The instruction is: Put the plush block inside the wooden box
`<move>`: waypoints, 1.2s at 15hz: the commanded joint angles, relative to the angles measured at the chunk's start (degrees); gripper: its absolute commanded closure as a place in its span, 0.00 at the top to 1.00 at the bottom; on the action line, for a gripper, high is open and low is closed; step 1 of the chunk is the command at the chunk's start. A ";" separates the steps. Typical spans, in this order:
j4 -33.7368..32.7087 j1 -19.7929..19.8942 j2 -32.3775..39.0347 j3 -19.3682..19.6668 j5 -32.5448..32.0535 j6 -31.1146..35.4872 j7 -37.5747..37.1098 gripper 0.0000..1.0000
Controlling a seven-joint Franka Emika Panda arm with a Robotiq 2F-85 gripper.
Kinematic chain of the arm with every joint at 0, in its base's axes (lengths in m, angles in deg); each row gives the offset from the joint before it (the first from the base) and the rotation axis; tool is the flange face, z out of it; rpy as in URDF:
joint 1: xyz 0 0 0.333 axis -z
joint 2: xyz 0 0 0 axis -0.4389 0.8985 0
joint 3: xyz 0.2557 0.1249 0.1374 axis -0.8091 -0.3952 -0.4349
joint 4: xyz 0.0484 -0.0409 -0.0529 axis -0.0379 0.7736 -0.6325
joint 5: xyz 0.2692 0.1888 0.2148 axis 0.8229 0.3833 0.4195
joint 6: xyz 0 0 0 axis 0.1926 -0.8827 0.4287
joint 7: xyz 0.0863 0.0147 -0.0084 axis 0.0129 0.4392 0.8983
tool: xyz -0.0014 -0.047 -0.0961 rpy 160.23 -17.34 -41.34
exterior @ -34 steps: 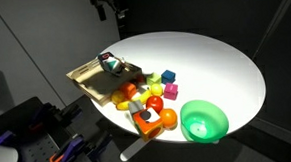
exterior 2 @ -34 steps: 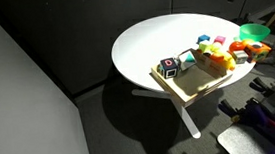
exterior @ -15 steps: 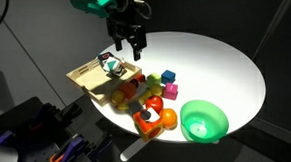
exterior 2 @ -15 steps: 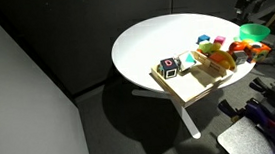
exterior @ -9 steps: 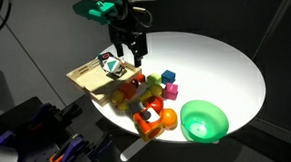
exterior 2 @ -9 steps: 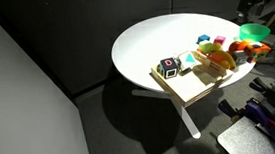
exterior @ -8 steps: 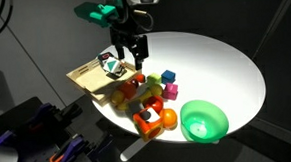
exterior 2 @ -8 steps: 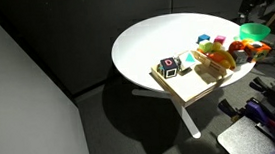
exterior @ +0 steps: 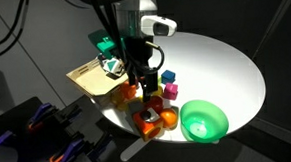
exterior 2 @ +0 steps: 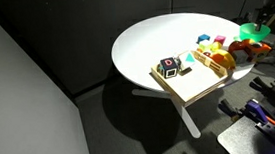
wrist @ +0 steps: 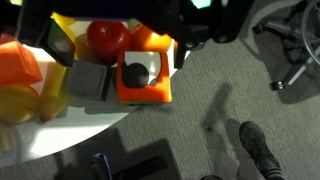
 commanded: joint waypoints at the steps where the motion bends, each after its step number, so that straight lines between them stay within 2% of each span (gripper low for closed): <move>1: 0.92 1.41 1.73 1.36 1.02 3.89 -0.06 1.00; 7: 2.90 2.85 6.02 2.15 3.72 14.17 2.82 1.00; 11: 4.10 3.16 9.29 1.17 6.93 21.28 6.27 1.00; 18: 3.76 3.93 14.19 -0.49 10.56 27.00 11.64 1.00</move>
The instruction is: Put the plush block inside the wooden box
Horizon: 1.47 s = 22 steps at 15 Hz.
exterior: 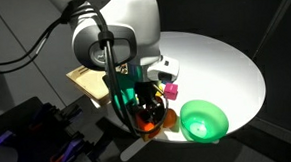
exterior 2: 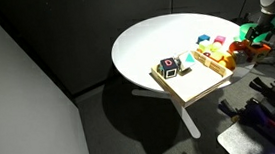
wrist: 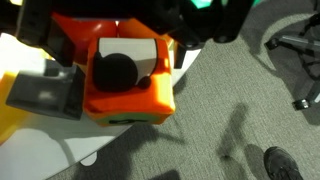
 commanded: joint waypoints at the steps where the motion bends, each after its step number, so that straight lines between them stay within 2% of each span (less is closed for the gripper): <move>1: -0.20 1.72 1.82 -1.25 1.68 2.31 3.48 1.00; 8: -0.45 1.92 4.55 -0.59 0.15 3.78 3.66 1.00; 9: -0.47 1.80 4.58 -0.65 0.12 3.33 3.58 0.75; 10: -0.41 1.47 4.42 -0.52 -0.13 3.09 3.24 0.73; 12: -0.26 0.78 3.42 -0.26 -0.78 2.04 2.89 0.57; 14: 0.08 -0.79 2.09 0.79 -2.77 0.98 1.92 0.53; 15: 0.23 -1.57 1.24 1.27 -3.91 -0.06 1.60 0.46; 22: 1.50 -4.52 -7.57 0.34 -9.30 -10.13 2.40 0.22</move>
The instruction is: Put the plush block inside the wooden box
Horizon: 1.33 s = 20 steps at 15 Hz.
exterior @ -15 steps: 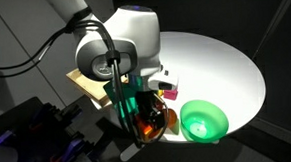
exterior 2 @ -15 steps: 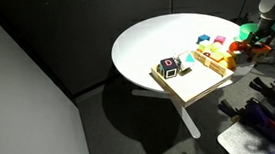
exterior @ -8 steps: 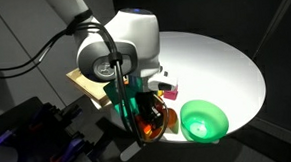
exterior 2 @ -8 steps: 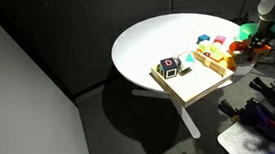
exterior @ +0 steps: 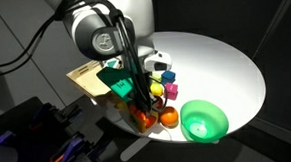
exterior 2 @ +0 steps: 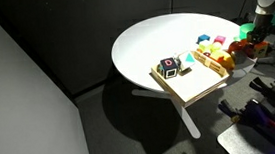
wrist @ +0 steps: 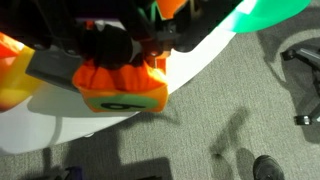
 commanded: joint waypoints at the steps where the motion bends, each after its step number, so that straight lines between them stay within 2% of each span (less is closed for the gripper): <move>1: 1.95 -1.38 -7.27 -0.46 -3.26 -4.96 -0.10 0.21; 4: 2.95 -2.41 -11.27 -1.95 -3.94 -6.68 0.09 0.16; 14: 7.49 -7.13 -16.23 -9.18 -2.88 -5.94 0.00 0.16; 20: 10.26 -9.71 -17.17 -12.07 -5.07 -0.85 -2.02 0.16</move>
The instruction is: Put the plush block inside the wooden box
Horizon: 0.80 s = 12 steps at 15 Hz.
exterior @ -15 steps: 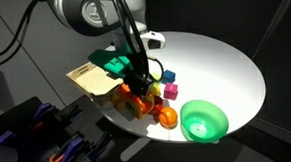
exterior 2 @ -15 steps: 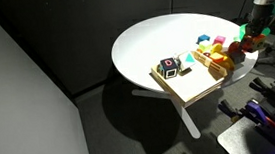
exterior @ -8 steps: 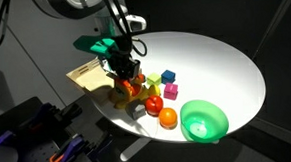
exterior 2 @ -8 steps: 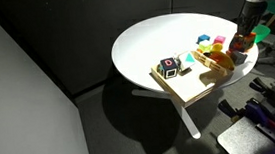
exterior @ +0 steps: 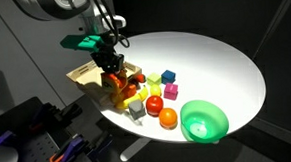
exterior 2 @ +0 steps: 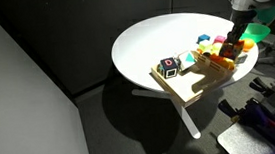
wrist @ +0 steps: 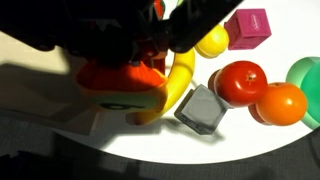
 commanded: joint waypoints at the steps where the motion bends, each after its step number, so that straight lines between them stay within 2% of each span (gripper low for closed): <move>1: 2.90 -0.64 -2.65 -1.02 -2.44 4.02 -1.63 0.16; 4: 3.47 -0.76 -2.47 -1.34 -2.12 6.16 -1.44 0.16; 5: 1.86 -0.76 -0.63 -1.33 -0.35 4.86 0.03 0.16; 6: 1.96 -0.77 -0.57 -1.35 -0.35 4.99 0.04 0.41; 12: 1.96 -0.77 -0.31 -1.35 -0.35 4.99 0.04 0.41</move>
